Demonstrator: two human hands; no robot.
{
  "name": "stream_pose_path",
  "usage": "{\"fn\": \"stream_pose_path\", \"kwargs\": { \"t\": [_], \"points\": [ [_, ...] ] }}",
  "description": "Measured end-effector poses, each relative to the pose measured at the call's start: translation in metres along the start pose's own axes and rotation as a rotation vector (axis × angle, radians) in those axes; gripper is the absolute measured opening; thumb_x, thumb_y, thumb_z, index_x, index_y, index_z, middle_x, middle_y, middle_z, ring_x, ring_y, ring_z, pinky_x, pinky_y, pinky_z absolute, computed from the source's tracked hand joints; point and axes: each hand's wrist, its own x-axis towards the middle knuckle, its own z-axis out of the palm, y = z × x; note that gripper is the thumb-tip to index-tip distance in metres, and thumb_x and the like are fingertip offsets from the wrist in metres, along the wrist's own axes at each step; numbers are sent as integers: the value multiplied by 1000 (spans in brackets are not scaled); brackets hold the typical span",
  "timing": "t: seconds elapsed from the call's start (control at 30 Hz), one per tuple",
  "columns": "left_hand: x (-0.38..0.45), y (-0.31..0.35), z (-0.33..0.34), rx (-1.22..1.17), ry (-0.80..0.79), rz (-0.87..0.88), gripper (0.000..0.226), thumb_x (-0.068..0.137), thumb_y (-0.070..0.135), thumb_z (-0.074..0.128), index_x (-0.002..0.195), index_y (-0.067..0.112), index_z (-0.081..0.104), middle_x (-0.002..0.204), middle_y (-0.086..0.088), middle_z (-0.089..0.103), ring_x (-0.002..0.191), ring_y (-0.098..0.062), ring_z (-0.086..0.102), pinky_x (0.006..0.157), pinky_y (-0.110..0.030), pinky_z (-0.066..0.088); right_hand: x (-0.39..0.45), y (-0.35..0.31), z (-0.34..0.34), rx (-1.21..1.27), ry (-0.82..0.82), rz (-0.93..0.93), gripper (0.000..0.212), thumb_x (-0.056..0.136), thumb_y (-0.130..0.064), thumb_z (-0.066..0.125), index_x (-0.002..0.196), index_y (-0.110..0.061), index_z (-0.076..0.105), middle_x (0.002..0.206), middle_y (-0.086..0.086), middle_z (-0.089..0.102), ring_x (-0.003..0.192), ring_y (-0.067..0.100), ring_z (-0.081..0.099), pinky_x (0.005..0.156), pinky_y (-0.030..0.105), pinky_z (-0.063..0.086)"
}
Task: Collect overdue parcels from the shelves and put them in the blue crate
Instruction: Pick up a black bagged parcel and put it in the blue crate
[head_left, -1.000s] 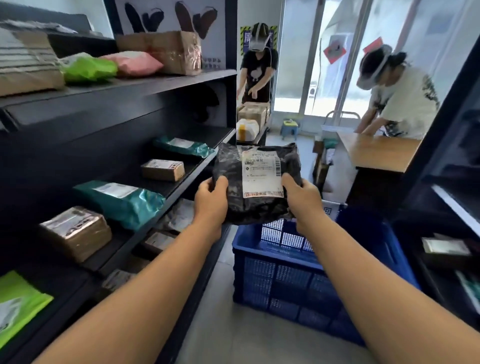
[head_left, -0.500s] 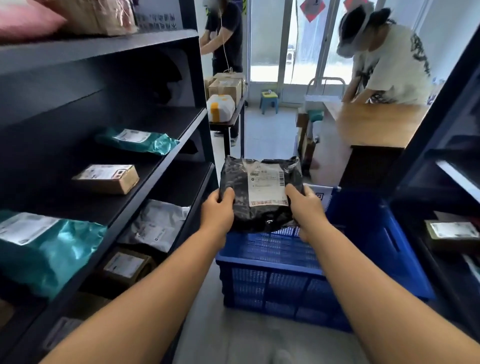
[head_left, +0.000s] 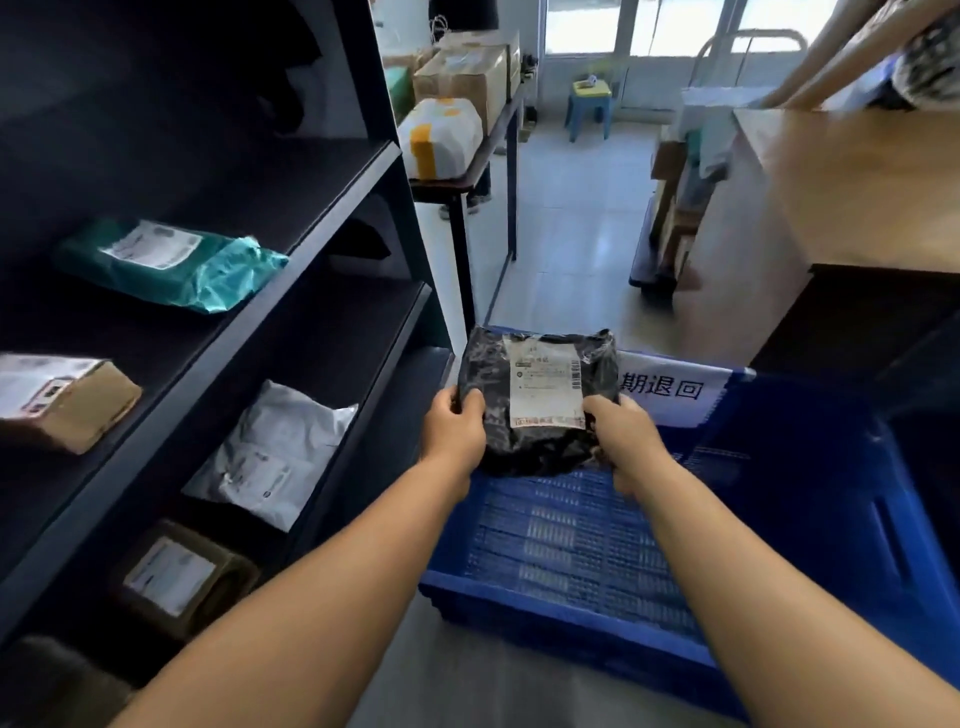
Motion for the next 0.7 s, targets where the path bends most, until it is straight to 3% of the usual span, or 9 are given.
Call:
{"fn": "stream_pose_path", "kwargs": {
  "t": [0.13,0.2,0.3,0.47,0.57,0.7],
  "points": [
    [53,-23,17,97,-51,-54,40,100,32,39,138,20,48,109,1,60,94,-18,54,81,-35,44,51,32,10,15,1,55,20,86,-26,54,105,-29,59,102,7,69,90,30,66,71,41,56],
    [80,-36,26,159,-92,-86,44,102,31,36,144,22,41,130,-2,55,106,-20,52,85,-33,41,78,49,15,37,36,87,17,95,-19,48,107,-25,59,95,9,67,77,28,61,58,33,48],
    [119,-61,41,219,-136,-119,46,103,28,36,149,21,32,146,-3,43,124,-23,44,95,-32,37,124,77,22,20,121,91,25,95,-21,48,116,-24,60,100,11,68,82,31,62,62,37,48],
    [186,-125,66,227,-126,-178,43,100,23,43,142,17,36,131,-1,51,101,-15,48,81,-28,37,198,135,39,-29,201,164,24,87,-25,57,111,-24,55,108,6,65,97,31,63,87,52,54],
    [222,-165,80,277,-162,-207,42,99,19,43,140,19,40,124,2,52,100,-16,51,79,-28,39,242,181,49,-73,233,212,36,72,-30,53,107,-27,60,109,8,67,97,35,64,80,49,53],
    [268,-216,98,345,-194,-236,46,97,22,45,143,24,39,141,-6,44,113,-23,52,89,-33,45,283,234,57,-95,279,230,20,92,-19,53,109,-19,64,103,7,67,87,30,61,71,41,47]
  ]
}}
